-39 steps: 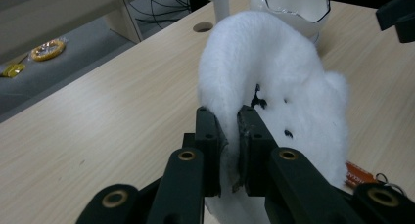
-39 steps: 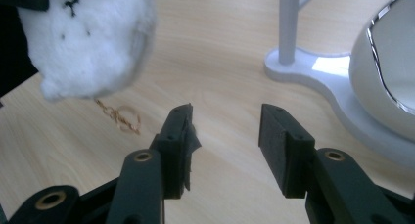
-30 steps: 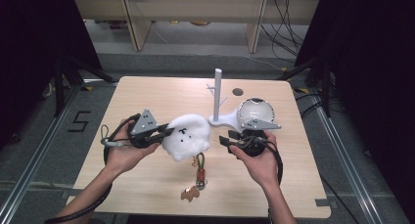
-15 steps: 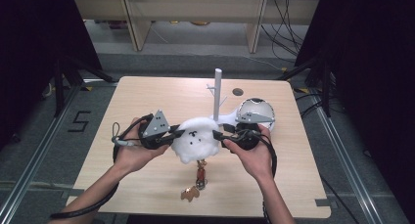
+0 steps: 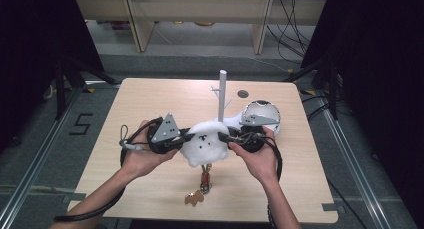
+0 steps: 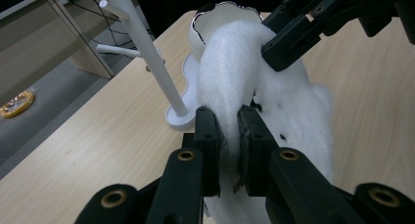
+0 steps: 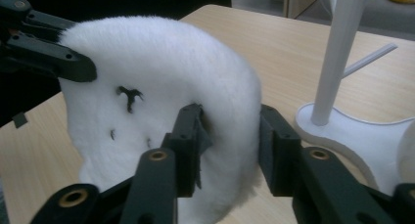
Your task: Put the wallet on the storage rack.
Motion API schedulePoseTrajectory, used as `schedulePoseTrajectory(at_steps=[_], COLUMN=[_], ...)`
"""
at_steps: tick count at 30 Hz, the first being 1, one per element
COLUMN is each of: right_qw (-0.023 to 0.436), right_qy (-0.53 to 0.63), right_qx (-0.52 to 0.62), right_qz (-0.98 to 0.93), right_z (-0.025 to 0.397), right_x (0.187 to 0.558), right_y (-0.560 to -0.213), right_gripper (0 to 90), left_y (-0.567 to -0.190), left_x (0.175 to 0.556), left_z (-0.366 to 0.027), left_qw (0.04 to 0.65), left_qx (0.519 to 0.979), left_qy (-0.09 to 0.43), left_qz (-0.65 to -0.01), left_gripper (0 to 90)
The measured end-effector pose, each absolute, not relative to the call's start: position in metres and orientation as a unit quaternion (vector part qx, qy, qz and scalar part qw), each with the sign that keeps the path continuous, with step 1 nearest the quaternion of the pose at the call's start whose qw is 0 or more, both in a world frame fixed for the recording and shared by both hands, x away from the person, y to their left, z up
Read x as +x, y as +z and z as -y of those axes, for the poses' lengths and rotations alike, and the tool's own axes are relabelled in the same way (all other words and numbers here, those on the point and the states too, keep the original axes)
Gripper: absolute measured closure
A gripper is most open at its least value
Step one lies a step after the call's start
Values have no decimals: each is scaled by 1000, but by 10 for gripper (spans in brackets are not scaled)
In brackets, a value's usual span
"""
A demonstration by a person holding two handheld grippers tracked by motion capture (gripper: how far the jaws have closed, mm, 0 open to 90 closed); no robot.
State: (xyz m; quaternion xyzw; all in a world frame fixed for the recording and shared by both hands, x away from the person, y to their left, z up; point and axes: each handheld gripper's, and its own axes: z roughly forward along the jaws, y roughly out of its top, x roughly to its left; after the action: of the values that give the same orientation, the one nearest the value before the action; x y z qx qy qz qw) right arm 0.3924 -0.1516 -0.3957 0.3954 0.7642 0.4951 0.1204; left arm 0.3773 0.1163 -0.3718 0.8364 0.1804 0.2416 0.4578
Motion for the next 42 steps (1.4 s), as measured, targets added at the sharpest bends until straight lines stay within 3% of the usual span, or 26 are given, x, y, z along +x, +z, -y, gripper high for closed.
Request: schedulePoseTrajectory(at_steps=[5,11,13,16,22,42], right_qw=[138,157,159,174,182,254], right_qy=[490,514,516,520,523,545], right_qx=[391,387,386,389,403,416], right_qz=[-767,-749,-748,-740,-729,-682], right_z=[154,159,161,166,178,205], right_x=[390,385,382,380,381,378], right_y=[-397,-398,-397,-395,-394,-387], right_gripper=[774,808,811,815,815,812], left_y=[-370,-371,-371,-371,-374,-401], left_x=[378,381,382,383,383,375], left_z=[-113,-115,-117,-123,-141,-181], left_qw=[466,490,500,507,511,513], left_qx=[832,818,809,799,785,768], left_qy=[241,235,235,236,240,230], left_qz=[-180,-190,-200,-222,-256,-307], left_gripper=[797,738,681,501,374,355])
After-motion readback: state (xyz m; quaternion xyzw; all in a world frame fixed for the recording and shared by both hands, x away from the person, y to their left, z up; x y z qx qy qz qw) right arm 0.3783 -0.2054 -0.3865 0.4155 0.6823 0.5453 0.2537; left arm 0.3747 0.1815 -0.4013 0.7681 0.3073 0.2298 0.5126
